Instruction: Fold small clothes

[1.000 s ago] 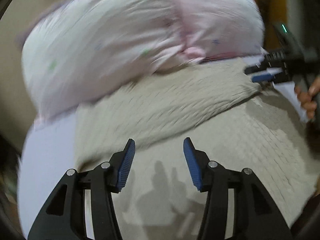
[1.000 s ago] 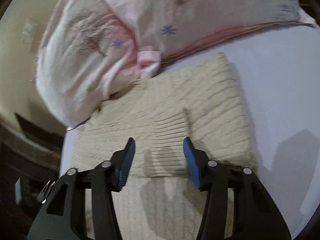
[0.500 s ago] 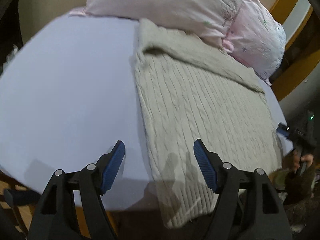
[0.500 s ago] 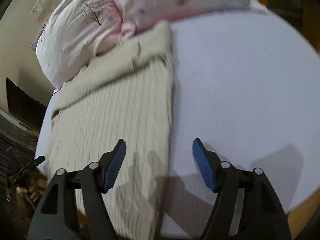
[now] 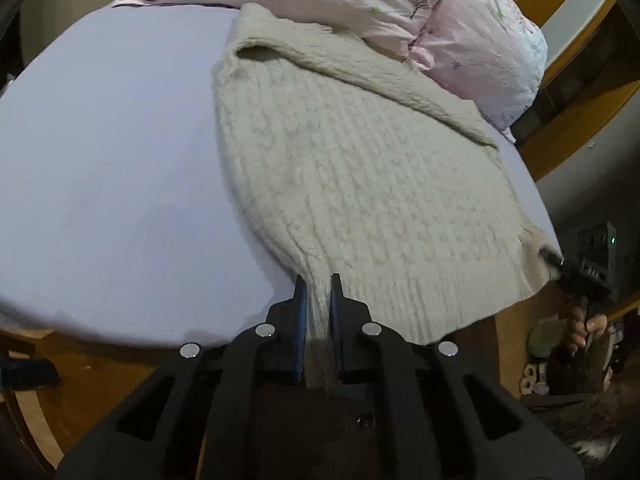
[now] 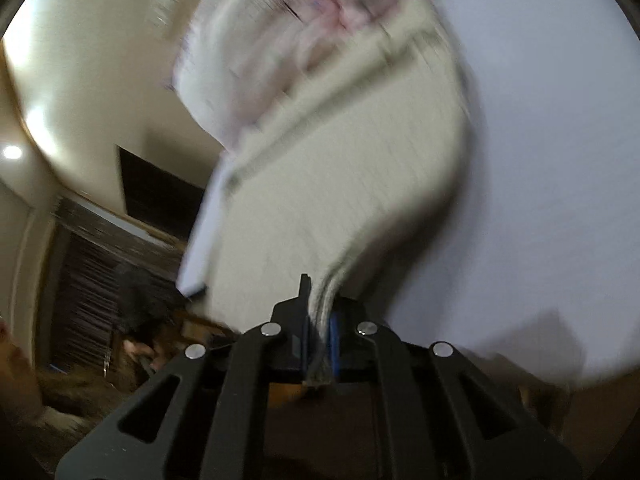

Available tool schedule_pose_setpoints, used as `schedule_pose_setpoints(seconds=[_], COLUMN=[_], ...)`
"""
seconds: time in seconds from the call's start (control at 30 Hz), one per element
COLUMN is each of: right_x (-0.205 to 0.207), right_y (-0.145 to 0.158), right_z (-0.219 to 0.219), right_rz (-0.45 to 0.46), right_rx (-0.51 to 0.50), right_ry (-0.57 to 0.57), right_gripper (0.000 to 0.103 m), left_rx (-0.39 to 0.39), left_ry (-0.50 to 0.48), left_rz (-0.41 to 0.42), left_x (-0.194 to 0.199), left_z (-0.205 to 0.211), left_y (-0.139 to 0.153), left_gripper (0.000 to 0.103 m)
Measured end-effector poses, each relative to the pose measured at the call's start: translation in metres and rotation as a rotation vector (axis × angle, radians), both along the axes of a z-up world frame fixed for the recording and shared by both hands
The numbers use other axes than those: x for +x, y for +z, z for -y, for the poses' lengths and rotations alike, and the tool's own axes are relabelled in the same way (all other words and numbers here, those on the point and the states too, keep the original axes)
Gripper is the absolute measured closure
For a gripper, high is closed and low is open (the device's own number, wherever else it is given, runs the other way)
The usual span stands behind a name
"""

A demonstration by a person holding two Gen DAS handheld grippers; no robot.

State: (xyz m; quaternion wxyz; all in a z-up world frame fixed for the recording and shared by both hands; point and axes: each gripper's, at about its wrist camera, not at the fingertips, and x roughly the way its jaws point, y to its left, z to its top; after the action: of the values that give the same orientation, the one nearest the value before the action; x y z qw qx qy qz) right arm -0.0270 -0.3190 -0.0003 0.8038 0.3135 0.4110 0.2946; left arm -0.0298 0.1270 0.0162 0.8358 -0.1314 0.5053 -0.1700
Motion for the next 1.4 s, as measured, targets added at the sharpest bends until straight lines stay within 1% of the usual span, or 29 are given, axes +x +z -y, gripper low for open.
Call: schedule_pose_setpoints(seconds=[0.07, 0.13, 0.17, 0.23, 0.3, 0.33, 0.4, 0.43, 0.47, 0.53, 0.57, 0.6, 0.63, 0.67, 0.73, 0.77, 0.8, 0.83, 0.87, 0.93, 1.0, 1.07, 1.13, 1.2, 1.23, 1.27, 1.33, 1.37, 1.4], right_x=[0.013, 0.035, 0.054, 0.087, 0.135, 0.158, 0.196, 0.220, 0.243, 0.274, 0.280, 0.284, 0.284, 0.283, 0.279, 0.271, 0.262, 0.258, 0.251, 0.234, 0.229, 0.231, 0.232, 0.236, 0.235, 0.237, 0.237, 0.237, 0.237], right_y=[0.025, 0.050, 0.065, 0.082, 0.086, 0.082, 0.066, 0.054, 0.041, 0.011, 0.000, -0.008, -0.009, -0.007, 0.004, 0.012, 0.020, 0.026, 0.031, 0.034, 0.032, 0.026, 0.022, 0.023, 0.022, 0.023, 0.021, 0.020, 0.019], right_z=[0.004, 0.009, 0.013, 0.020, 0.028, 0.034, 0.038, 0.038, 0.036, 0.030, 0.028, 0.026, 0.026, 0.025, 0.028, 0.032, 0.036, 0.039, 0.040, 0.044, 0.045, 0.043, 0.037, 0.024, 0.024, 0.021, 0.020, 0.020, 0.022], right_rz=[0.097, 0.183, 0.228, 0.286, 0.305, 0.287, 0.227, 0.178, 0.121, -0.006, -0.049, -0.080, -0.068, -0.043, 0.014, 0.047, 0.083, 0.114, 0.147, 0.205, 0.229, 0.209, 0.186, 0.184, 0.185, 0.182, 0.171, 0.166, 0.162], right_rx=[0.019, 0.042, 0.056, 0.077, 0.119, 0.130, 0.124, 0.100, 0.062, -0.001, -0.012, -0.021, -0.016, -0.015, 0.007, 0.014, 0.021, 0.031, 0.037, 0.032, 0.022, 0.023, 0.028, 0.012, 0.004, 0.003, 0.010, 0.014, 0.018], right_ry=[-0.028, -0.067, -0.101, -0.163, -0.255, -0.299, -0.373, -0.417, -0.449, -0.474, -0.475, -0.477, -0.474, -0.469, -0.466, -0.501, -0.529, -0.527, -0.516, -0.504, -0.504, -0.496, -0.478, -0.471, -0.463, -0.460, -0.447, -0.441, -0.438], right_gripper=[0.096, 0.096, 0.096, 0.096, 0.096, 0.096, 0.096, 0.096, 0.096, 0.095, 0.092, 0.090, 0.087, 0.073, 0.022, 0.015, 0.011, 0.011, 0.011, 0.009, 0.009, 0.009, 0.009, 0.009, 0.009, 0.009, 0.009, 0.009, 0.009], left_rx=[-0.037, -0.034, -0.020, 0.010, -0.002, -0.005, -0.006, -0.006, -0.010, -0.003, -0.019, -0.058, -0.107, -0.143, -0.282, -0.371, -0.390, -0.380, -0.339, -0.270, -0.229, -0.209, -0.190, -0.176, -0.171, -0.142, -0.093, -0.088, -0.136], left_ry=[-0.017, -0.025, -0.026, 0.011, 0.086, 0.150, 0.226, 0.254, 0.282, 0.324, 0.336, 0.342, 0.341, 0.335, 0.328, 0.351, 0.387, 0.424, 0.437, 0.411, 0.373, 0.335, 0.313, 0.294, 0.294, 0.306, 0.330, 0.359, 0.357], left_rz=[0.032, 0.099, 0.143, 0.247, 0.285, 0.291, 0.264, 0.237, 0.173, 0.092, 0.061, 0.051, 0.064, 0.067, 0.064, 0.081, 0.110, 0.150, 0.179, 0.161, 0.104, 0.041, 0.016, -0.012, -0.019, -0.002, -0.006, -0.015, -0.042], left_x=[0.016, 0.034, 0.046, 0.088, 0.135, 0.166, 0.219, 0.239, 0.269, 0.294, 0.300, 0.303, 0.300, 0.298, 0.293, 0.287, 0.281, 0.271, 0.261, 0.252, 0.247, 0.241, 0.238, 0.236, 0.236, 0.234, 0.233, 0.231, 0.233], left_z=[0.000, 0.002, 0.002, 0.001, -0.005, -0.010, -0.015, -0.017, -0.018, -0.021, -0.023, -0.027, -0.033, -0.037, -0.054, -0.067, -0.075, -0.084, -0.089, -0.086, -0.081, -0.072, -0.063, -0.055, -0.051, -0.047, -0.042, -0.044, -0.045], left_y=[0.014, 0.033, 0.045, 0.073, 0.086, 0.088, 0.077, 0.068, 0.050, 0.024, 0.013, 0.006, 0.005, 0.006, 0.010, 0.016, 0.023, 0.031, 0.038, 0.039, 0.029, 0.015, 0.007, -0.002, -0.006, -0.006, -0.004, -0.004, -0.007], left_gripper=[0.093, 0.094, 0.094, 0.094, 0.094, 0.094, 0.094, 0.094, 0.094, 0.094, 0.094, 0.094, 0.093, 0.093, 0.088, 0.077, 0.051, 0.038, 0.027, 0.027, 0.027, 0.027, 0.030, 0.042, 0.044, 0.049, 0.061, 0.071, 0.084])
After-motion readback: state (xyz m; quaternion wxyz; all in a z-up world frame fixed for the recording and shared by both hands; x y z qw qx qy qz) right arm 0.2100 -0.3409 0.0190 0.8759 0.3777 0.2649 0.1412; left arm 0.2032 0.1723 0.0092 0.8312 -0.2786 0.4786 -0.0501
